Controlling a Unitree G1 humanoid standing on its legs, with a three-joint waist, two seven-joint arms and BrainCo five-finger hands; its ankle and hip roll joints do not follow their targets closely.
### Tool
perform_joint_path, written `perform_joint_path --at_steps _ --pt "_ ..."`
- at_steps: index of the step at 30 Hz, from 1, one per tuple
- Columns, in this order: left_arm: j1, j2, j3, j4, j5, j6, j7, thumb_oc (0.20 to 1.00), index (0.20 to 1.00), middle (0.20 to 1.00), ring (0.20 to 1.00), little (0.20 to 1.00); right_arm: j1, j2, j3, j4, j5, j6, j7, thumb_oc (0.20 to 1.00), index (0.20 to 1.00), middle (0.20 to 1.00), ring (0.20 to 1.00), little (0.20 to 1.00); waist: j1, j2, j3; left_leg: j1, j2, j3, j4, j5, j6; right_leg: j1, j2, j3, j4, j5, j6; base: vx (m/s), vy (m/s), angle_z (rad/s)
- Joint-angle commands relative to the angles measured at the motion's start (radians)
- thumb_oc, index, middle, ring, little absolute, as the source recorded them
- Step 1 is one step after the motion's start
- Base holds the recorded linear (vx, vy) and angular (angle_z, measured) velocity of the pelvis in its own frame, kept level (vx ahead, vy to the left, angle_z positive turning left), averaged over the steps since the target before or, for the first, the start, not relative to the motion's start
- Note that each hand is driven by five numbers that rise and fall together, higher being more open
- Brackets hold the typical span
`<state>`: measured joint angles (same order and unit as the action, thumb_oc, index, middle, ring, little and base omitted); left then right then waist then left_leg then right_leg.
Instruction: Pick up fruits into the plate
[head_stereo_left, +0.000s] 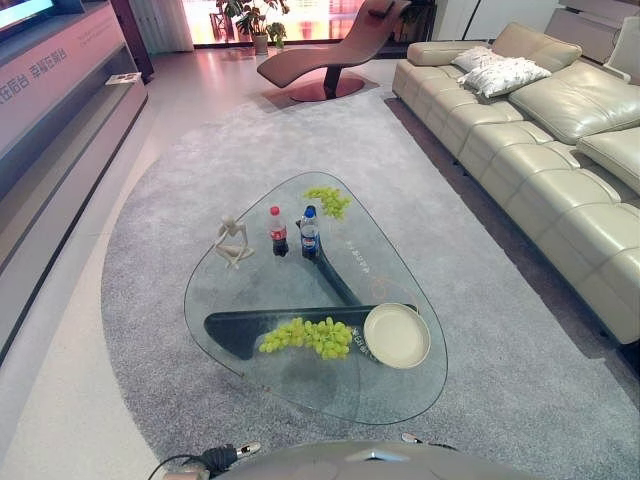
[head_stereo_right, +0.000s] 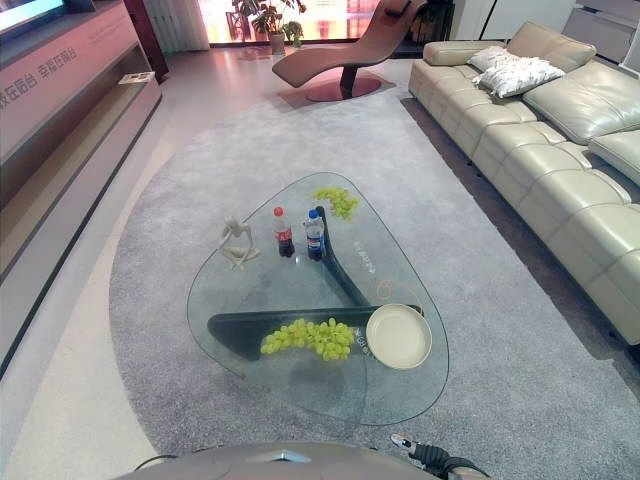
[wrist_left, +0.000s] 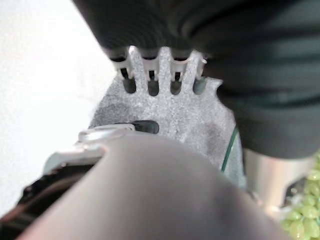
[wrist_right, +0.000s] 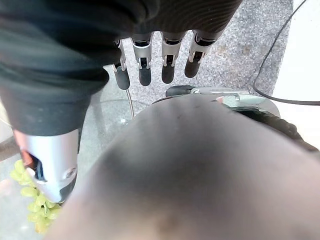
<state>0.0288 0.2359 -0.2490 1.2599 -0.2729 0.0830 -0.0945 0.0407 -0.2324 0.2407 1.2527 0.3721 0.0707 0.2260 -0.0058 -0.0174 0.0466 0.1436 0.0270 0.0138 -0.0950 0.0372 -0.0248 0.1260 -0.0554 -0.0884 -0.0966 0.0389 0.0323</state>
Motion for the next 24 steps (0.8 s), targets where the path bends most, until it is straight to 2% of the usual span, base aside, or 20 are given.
perform_joint_path --at_steps 1,2,8,17,24 --pt "-0.074 -0.031 -0.041 0.007 0.028 -0.015 0.008 1.000 1.000 1.000 1.000 1.000 -0.065 0.040 0.025 0.002 0.002 0.004 0.002 1.000 1.000 1.000 1.000 1.000 0.005 0.004 0.066 0.046 -0.056 0.041 0.008 -0.099 0.035 0.011 -0.022 0.008 0.044 -0.021 0.058 0.00 0.000 0.00" --pt "-0.077 -0.029 -0.039 0.005 0.000 -0.021 0.005 1.000 1.000 1.000 1.000 1.000 -0.066 0.038 0.025 0.001 0.000 0.006 0.004 1.000 1.000 1.000 1.000 1.000 0.004 0.004 0.067 0.046 -0.056 0.042 0.008 -0.100 0.035 0.010 -0.021 0.010 0.045 -0.021 0.058 0.00 0.000 0.00" --pt "-0.080 -0.022 -0.016 0.010 -0.007 0.028 0.055 1.000 1.000 1.000 1.000 1.000 -0.061 0.031 0.023 -0.002 0.001 0.003 0.012 1.000 1.000 1.000 1.000 1.000 0.004 0.002 0.075 0.045 -0.055 0.047 0.011 -0.101 0.037 0.009 -0.022 0.008 0.045 -0.020 0.059 0.02 -0.008 0.00" --pt "-0.074 -0.032 -0.018 0.024 0.033 0.023 0.107 1.000 1.000 1.000 1.000 1.000 -0.052 0.040 0.038 -0.012 0.006 0.000 0.006 1.000 1.000 1.000 1.000 1.000 0.000 -0.005 0.100 0.032 -0.050 0.053 0.018 -0.100 0.040 -0.013 -0.018 0.020 0.058 -0.019 0.056 0.05 -0.025 -0.01" --pt "-0.086 -0.031 -0.042 0.007 0.026 -0.007 0.119 1.000 1.000 1.000 1.000 1.000 -0.048 0.035 0.057 -0.036 0.033 -0.034 0.004 1.000 1.000 1.000 1.000 1.000 -0.010 -0.002 0.143 -0.004 -0.049 0.052 0.034 -0.096 0.045 -0.063 -0.012 0.030 0.090 -0.023 0.050 0.02 -0.018 -0.05"
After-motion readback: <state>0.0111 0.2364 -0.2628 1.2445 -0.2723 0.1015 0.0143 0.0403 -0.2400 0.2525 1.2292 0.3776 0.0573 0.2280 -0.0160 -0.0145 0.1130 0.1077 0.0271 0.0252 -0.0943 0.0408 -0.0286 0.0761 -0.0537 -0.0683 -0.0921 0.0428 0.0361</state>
